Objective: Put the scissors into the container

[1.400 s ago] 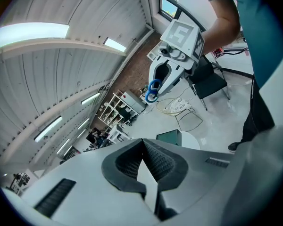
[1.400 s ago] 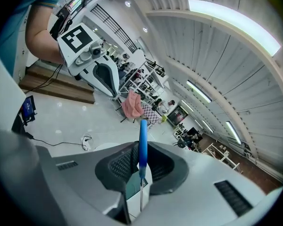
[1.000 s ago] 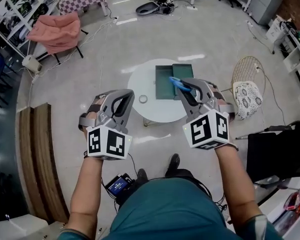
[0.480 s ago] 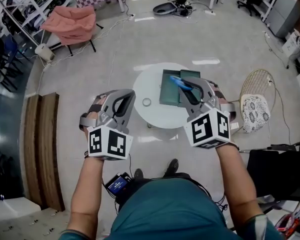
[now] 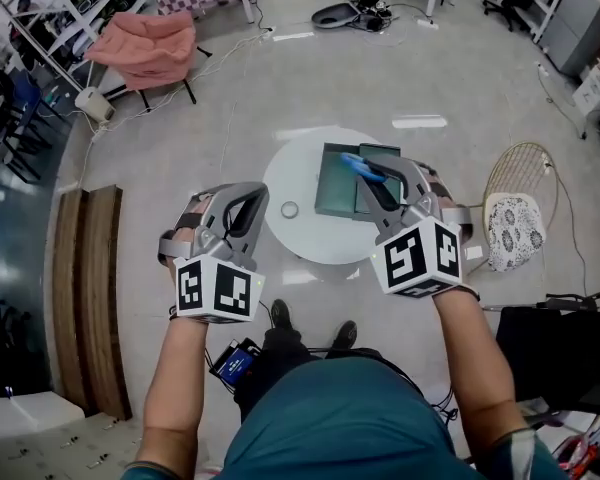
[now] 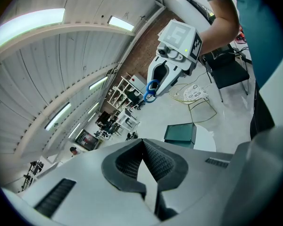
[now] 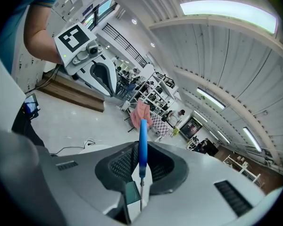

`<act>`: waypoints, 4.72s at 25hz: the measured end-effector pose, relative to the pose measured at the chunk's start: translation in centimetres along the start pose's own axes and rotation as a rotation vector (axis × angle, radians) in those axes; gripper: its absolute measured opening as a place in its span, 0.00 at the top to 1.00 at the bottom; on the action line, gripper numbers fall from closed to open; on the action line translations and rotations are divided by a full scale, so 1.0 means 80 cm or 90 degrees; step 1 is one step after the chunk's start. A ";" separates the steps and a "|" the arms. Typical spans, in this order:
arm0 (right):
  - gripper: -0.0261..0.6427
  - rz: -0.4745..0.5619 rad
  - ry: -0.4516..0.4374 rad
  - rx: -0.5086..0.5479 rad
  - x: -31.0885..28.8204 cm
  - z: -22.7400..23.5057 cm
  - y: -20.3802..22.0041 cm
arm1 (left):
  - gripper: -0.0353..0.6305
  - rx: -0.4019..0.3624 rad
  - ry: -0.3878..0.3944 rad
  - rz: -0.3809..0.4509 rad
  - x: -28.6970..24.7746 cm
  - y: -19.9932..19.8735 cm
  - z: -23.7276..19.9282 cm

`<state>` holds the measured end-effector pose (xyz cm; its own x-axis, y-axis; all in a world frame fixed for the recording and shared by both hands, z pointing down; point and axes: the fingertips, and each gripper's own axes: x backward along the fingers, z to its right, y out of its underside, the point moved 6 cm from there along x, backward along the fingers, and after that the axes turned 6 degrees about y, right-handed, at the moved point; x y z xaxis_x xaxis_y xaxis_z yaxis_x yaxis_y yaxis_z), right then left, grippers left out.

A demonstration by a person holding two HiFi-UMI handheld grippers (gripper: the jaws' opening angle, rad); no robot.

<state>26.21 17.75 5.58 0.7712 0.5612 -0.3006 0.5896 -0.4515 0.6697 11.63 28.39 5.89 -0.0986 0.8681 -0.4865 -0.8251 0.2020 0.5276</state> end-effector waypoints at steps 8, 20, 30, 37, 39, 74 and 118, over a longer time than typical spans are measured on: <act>0.86 -0.071 0.040 -0.014 -0.067 0.037 0.039 | 0.92 -0.020 0.042 0.056 -0.102 0.028 -0.052; 0.86 -0.148 0.097 -0.058 -0.174 0.080 0.039 | 0.92 -0.065 0.107 0.133 -0.212 0.072 -0.158; 0.86 -0.194 0.127 -0.074 -0.274 0.090 0.016 | 0.92 -0.081 0.145 0.169 -0.268 0.142 -0.235; 0.86 -0.215 0.151 -0.073 -0.324 0.091 -0.030 | 0.92 -0.088 0.158 0.193 -0.271 0.190 -0.286; 0.86 -0.218 0.150 -0.072 -0.332 0.091 -0.026 | 0.92 -0.087 0.163 0.193 -0.282 0.198 -0.286; 0.86 -0.138 -0.026 -0.049 -0.565 0.107 0.094 | 0.92 0.016 0.138 0.043 -0.430 0.301 -0.311; 0.86 -0.162 -0.132 -0.075 -0.706 0.017 0.280 | 0.92 0.085 0.221 -0.024 -0.597 0.393 -0.192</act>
<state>-3.80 -24.98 36.66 0.6420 0.4876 -0.5917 0.7472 -0.2248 0.6255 -18.15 -13.69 35.07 -0.2707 0.6580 -0.7027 -0.7546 0.3082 0.5793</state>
